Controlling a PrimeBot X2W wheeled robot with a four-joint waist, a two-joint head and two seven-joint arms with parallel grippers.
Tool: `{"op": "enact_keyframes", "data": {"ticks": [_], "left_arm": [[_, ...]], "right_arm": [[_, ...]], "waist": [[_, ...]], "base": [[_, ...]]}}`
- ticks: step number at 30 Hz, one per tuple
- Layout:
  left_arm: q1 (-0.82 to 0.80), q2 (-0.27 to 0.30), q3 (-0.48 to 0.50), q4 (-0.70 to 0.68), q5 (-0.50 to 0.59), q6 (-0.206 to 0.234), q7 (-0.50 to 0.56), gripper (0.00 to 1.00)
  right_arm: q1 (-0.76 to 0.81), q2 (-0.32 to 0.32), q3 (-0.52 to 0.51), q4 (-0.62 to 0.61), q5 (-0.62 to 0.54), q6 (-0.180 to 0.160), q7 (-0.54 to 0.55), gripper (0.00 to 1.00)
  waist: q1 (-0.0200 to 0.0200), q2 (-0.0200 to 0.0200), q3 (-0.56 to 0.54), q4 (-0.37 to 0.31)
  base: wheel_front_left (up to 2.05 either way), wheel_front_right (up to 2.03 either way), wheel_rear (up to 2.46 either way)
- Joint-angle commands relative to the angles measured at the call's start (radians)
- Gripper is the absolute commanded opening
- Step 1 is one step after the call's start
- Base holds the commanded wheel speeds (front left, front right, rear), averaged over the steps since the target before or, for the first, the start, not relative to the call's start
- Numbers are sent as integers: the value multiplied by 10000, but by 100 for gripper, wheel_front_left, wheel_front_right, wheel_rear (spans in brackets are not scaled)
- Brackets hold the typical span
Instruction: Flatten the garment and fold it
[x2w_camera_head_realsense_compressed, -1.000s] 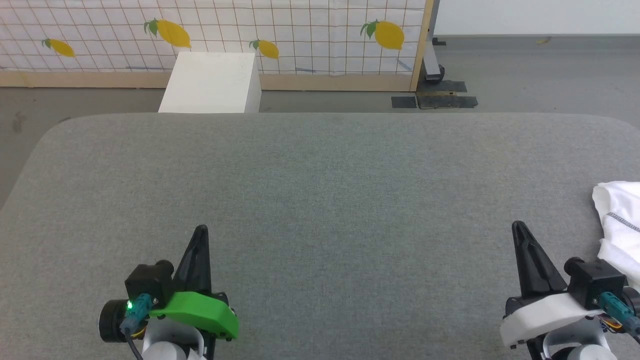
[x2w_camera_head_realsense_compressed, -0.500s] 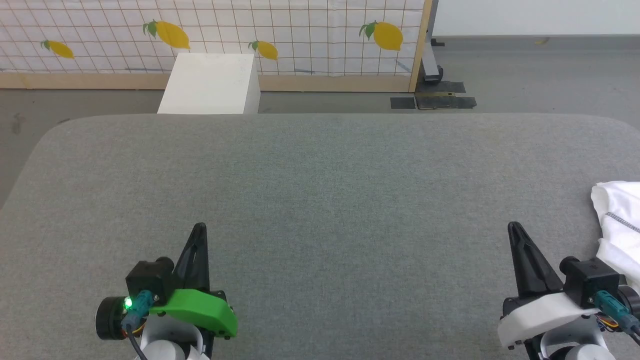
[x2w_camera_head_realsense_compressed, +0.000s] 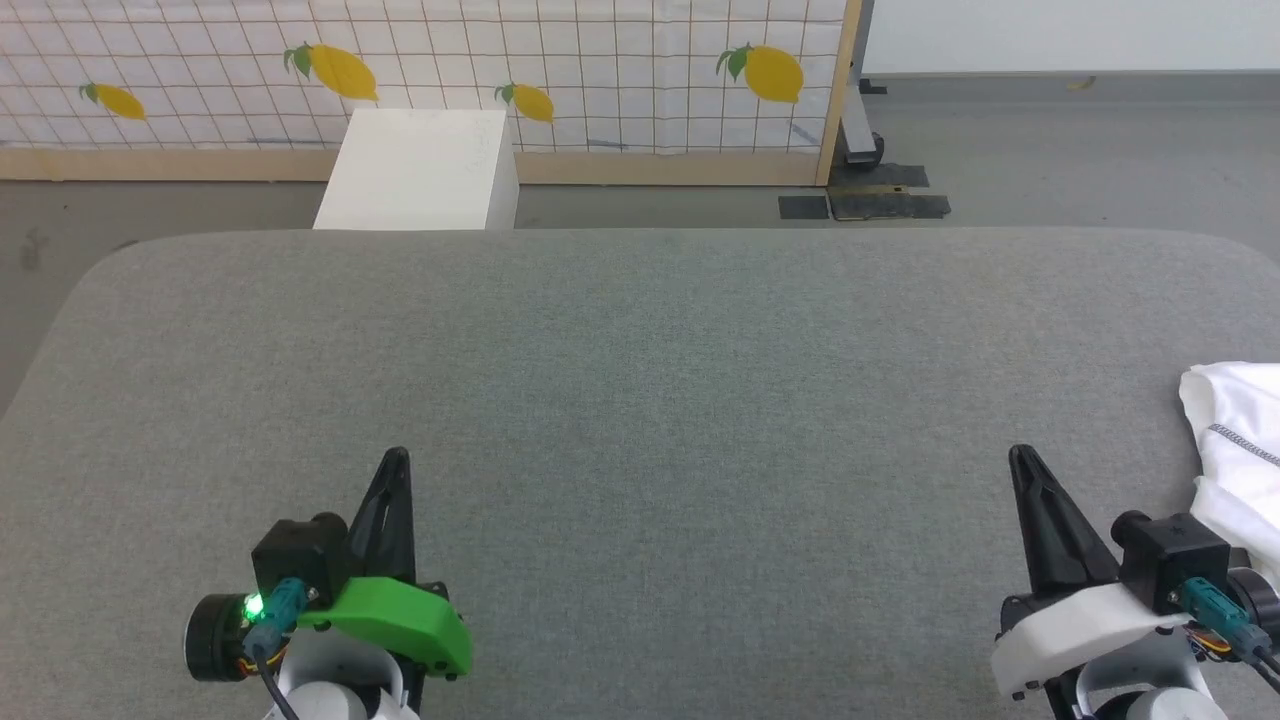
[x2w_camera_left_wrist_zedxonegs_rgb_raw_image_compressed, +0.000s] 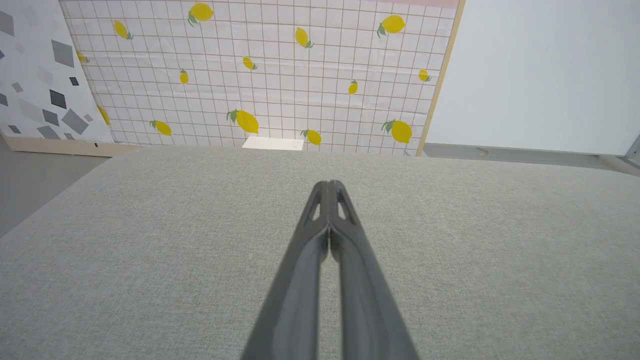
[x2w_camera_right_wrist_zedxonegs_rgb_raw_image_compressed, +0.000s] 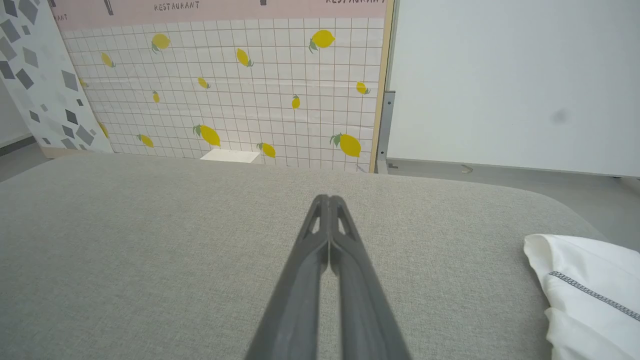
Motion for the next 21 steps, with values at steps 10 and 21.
{"op": "enact_keyframes", "data": {"ticks": [10, 21], "left_arm": [[195, -23, 106, -227, 360, 84, 269, 0], [239, -26, 163, -387, 554, 125, 488, 0]], "right_arm": [[-161, 40, 89, -93, -175, -8, 165, 0], [-188, 51, 143, -124, -257, -10, 293, 0]], "waist": [[0, 0, -18, -21], [0, 0, -35, -41]], "base": [[0, 0, 0], [0, 0, 0]]}}
